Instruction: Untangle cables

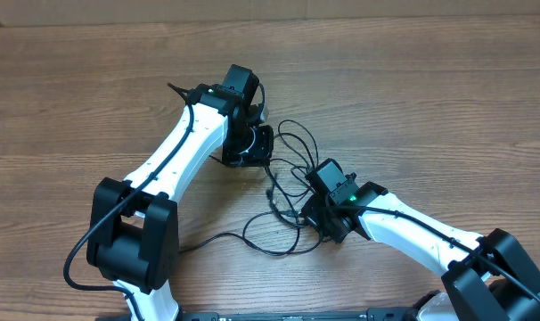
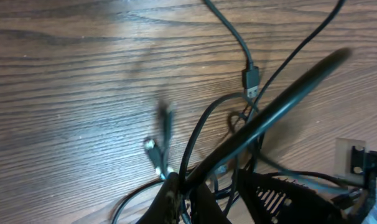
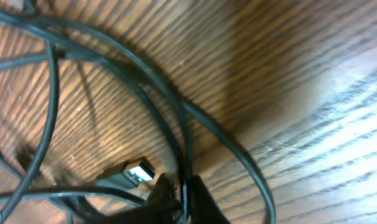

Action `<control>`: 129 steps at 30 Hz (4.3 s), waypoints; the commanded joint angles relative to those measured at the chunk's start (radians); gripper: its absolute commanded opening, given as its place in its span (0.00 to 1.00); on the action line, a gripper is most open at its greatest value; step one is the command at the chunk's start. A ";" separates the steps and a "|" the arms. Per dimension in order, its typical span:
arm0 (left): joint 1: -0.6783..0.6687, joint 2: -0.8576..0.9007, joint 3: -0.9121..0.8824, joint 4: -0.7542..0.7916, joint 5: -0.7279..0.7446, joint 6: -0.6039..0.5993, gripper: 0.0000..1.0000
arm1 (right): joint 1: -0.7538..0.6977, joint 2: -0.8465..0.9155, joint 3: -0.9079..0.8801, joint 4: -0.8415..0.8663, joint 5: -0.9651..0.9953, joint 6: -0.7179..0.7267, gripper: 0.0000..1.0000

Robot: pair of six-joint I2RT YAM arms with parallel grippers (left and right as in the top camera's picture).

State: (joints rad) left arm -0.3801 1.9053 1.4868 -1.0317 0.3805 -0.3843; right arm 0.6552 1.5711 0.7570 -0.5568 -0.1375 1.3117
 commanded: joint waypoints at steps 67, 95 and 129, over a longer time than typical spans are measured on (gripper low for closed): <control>-0.024 -0.136 0.176 -0.127 -0.121 0.112 0.11 | -0.414 -0.257 0.591 -0.216 -0.352 -0.654 0.04; -0.126 -0.023 0.175 -0.118 -0.117 0.016 0.50 | -0.459 -0.106 0.591 -0.861 0.309 -0.691 0.75; 0.043 0.072 0.960 -0.406 -0.126 0.183 0.04 | -0.460 -0.048 0.589 -0.666 -0.074 -0.985 0.79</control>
State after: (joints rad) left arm -0.3828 2.0789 2.1952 -1.3567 0.2672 -0.2871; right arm 0.1970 1.4971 1.3354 -1.2549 -0.0521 0.4492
